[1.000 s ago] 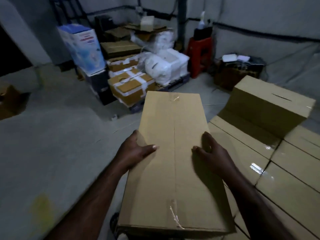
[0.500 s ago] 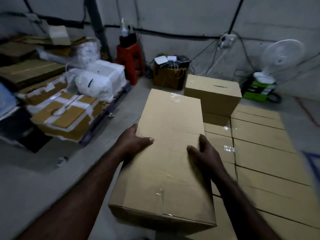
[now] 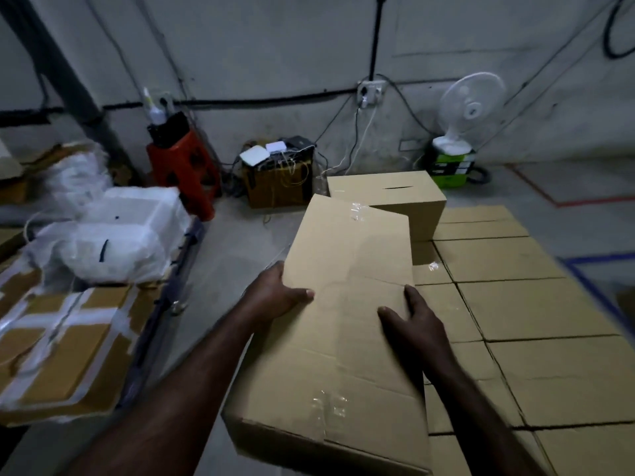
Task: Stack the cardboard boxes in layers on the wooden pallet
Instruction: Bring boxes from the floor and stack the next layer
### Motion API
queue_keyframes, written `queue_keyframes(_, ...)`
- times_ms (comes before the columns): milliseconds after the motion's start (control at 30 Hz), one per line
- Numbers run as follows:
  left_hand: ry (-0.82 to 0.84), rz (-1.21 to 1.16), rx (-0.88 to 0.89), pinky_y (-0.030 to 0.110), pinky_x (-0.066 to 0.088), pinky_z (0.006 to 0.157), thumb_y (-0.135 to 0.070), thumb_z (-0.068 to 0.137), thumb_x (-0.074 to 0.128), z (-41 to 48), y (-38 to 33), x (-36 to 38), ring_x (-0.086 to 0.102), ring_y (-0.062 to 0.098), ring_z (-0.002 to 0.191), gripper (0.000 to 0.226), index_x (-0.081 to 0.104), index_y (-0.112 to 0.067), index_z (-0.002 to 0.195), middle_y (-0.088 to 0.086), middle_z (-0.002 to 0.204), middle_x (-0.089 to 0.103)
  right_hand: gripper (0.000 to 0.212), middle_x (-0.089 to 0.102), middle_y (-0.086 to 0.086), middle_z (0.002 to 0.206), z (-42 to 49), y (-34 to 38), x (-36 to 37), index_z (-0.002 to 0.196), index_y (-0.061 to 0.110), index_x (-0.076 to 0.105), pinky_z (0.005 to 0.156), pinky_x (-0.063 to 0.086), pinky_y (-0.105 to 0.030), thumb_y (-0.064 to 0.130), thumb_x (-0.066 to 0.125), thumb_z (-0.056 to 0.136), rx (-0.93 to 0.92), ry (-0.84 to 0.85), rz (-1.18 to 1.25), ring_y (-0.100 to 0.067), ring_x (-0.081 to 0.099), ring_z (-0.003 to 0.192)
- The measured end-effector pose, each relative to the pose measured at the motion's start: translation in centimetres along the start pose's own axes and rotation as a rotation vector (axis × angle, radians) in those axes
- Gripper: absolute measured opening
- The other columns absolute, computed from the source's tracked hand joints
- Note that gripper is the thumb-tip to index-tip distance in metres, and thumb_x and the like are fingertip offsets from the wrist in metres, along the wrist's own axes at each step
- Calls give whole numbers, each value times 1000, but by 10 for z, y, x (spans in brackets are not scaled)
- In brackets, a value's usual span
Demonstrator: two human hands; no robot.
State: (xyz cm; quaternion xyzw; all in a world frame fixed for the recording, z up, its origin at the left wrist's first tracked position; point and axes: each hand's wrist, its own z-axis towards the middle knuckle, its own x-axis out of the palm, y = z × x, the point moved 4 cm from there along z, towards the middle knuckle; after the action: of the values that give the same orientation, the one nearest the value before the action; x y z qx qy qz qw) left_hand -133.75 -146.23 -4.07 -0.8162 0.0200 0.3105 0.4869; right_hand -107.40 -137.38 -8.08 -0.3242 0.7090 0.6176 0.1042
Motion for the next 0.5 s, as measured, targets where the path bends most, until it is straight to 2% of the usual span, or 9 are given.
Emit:
queue_keyframes(100, 67, 6, 37, 46, 55, 92, -41, 67, 87, 49, -16, -5, 62, 21, 106, 73, 54, -23, 129, -2, 120, 65, 80, 49, -1, 151, 25, 11, 1, 156, 26, 33, 105, 39, -31, 46, 70, 87, 52, -70, 1, -23, 49, 135)
queue_keyframes(300, 277, 52, 134, 44, 55, 92, -29, 80, 81, 165, -56, 7, 62, 21, 108, 58, 53, -18, 129, 0, 121, 64, 79, 54, -4, 146, 88, 31, 0, 154, 26, 35, 102, 41, -33, 46, 71, 87, 153, -249, 21, -26, 53, 130)
queue_keyframes(500, 457, 116, 272, 46, 53, 97, -27, 74, 86, 289, -103, 25, 60, 22, 113, 73, 49, -17, 137, 3, 127, 62, 80, 49, -3, 151, 159, 37, 10, 153, 28, 36, 106, 41, -37, 51, 71, 85, 280, -475, 82, -26, 50, 134)
